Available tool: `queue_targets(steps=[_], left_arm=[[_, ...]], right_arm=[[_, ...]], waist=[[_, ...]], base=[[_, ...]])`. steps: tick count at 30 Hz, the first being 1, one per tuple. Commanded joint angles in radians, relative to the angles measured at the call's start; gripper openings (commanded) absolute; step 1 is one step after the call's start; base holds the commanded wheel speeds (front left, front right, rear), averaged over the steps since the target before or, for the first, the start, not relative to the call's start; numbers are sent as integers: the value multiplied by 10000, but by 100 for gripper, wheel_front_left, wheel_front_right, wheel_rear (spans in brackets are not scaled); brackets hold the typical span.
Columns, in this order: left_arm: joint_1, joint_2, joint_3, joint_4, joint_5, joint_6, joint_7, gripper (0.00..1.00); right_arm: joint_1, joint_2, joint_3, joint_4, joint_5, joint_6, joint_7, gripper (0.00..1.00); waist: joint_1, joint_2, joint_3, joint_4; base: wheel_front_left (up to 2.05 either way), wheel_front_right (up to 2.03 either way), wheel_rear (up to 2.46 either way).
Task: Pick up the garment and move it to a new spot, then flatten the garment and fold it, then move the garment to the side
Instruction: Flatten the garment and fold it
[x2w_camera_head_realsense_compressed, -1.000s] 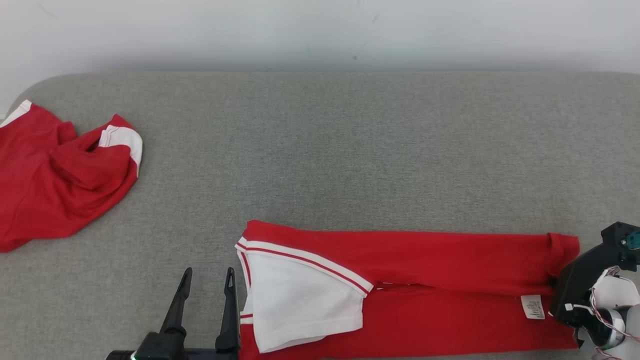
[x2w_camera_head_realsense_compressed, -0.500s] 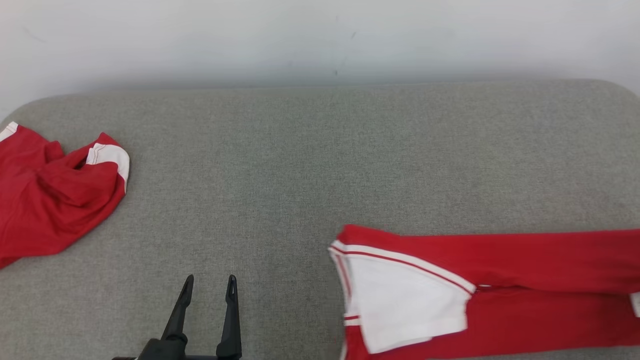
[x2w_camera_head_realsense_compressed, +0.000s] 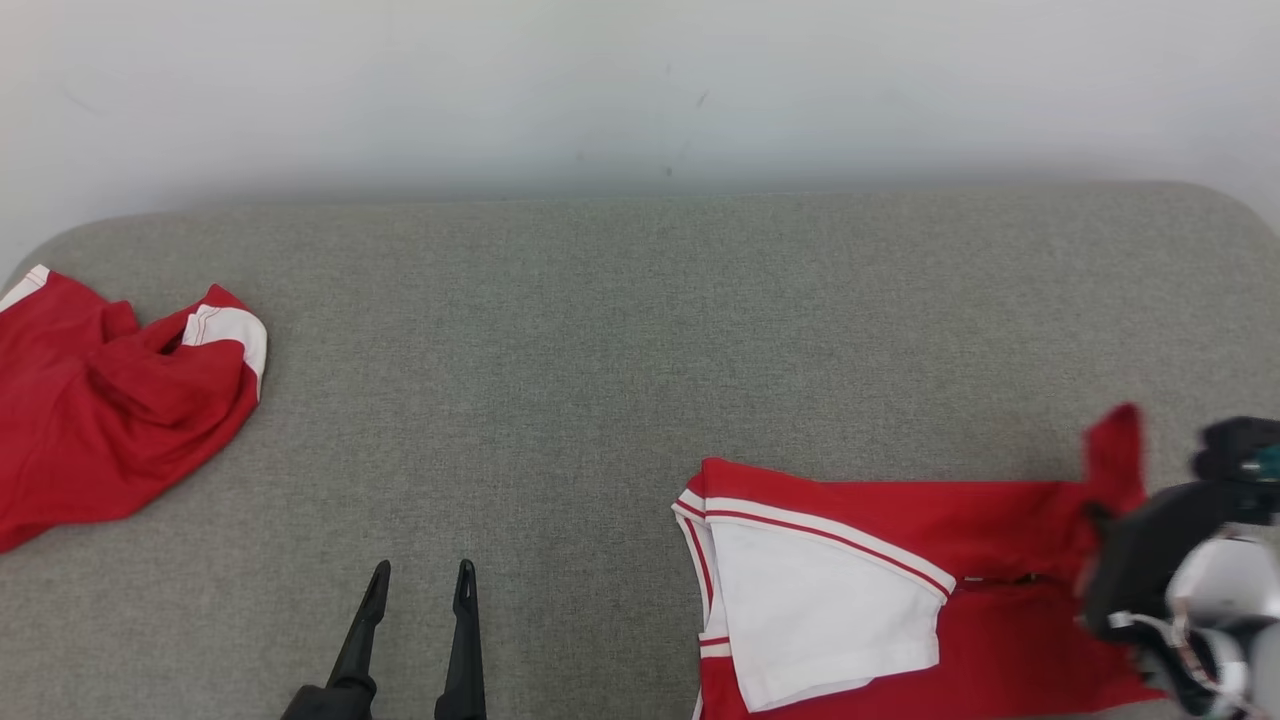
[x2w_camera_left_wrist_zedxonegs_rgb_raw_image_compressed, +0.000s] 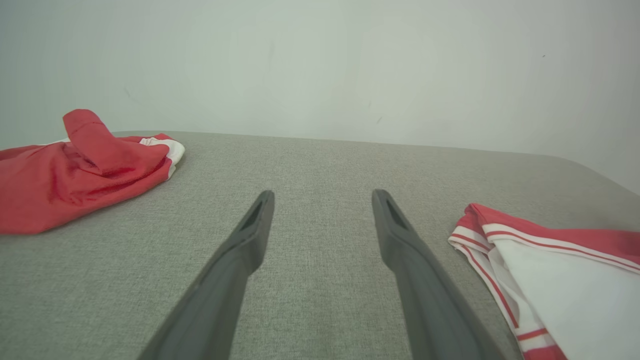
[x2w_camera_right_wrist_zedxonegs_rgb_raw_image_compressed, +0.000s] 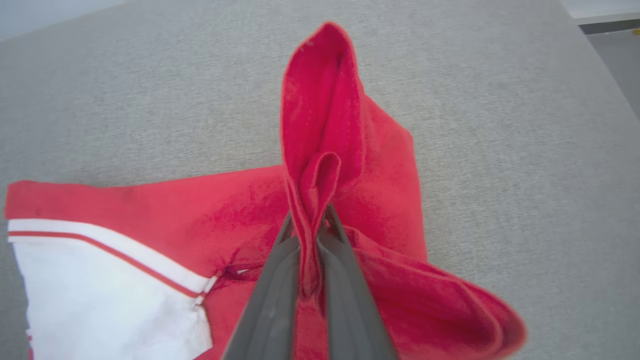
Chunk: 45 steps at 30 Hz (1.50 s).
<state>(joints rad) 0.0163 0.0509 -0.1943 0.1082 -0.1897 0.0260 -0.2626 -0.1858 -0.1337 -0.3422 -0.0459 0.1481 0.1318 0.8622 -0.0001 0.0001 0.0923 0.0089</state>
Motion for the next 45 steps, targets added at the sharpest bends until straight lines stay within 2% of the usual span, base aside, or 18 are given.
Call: queue_targets(steps=[1,6,12,18,27,28,29,30,33,38,45], left_arm=[[-12,-8,-6,25,-109,-4,-27,100],[-181,-8,-88,65,-192,5,-27,100],[-258,-6,-150,85,-204,66,-27,100],[-310,-8,-207,105,-234,84,-27,100],[-385,-8,-307,115,-286,134,-27,100],[-396,-8,-316,118,-288,136,-27,100],[-403,-8,-320,125,-298,140,-27,100],[-400,-8,-326,134,-309,151,-27,100],[-361,-8,-314,153,-309,170,-27,100],[-230,-8,-222,108,-273,200,-27,100],[-161,-8,-300,126,-357,161,-27,100]], right_arm=[[173,110,458,-169,241,-25,55,0],[59,258,2301,-112,796,-25,-114,0],[-339,438,3772,806,1096,-25,-319,0],[-866,664,4416,1983,1174,-25,-738,0],[-1401,838,4760,3385,1268,-25,-1203,0],[-1439,842,4810,3498,1264,-25,-1263,31],[-1453,848,4843,3580,1315,-25,-1304,83],[-1473,857,4883,3602,1434,-25,-1358,100],[-1547,852,4925,3287,1924,-25,-1614,100],[-1376,849,4769,1958,2781,-25,-1961,100],[-472,423,3129,771,2118,-25,-2043,100]], waist=[[1,-1,5,25],[1,-1,68,154],[1,-1,184,438],[1,-1,290,682],[1,-1,366,912],[1,-1,372,928],[1,-1,372,943],[1,-1,369,952],[1,-1,330,941],[1,-1,247,789],[1,-1,113,642]], base=[[0,0,0],[0,0,0],[0,0,0],[0,0,0],[0,0,0],[0,0,0],[0,0,0],[0,0,0],[0,0,0],[0,0,0],[0,0,0]])
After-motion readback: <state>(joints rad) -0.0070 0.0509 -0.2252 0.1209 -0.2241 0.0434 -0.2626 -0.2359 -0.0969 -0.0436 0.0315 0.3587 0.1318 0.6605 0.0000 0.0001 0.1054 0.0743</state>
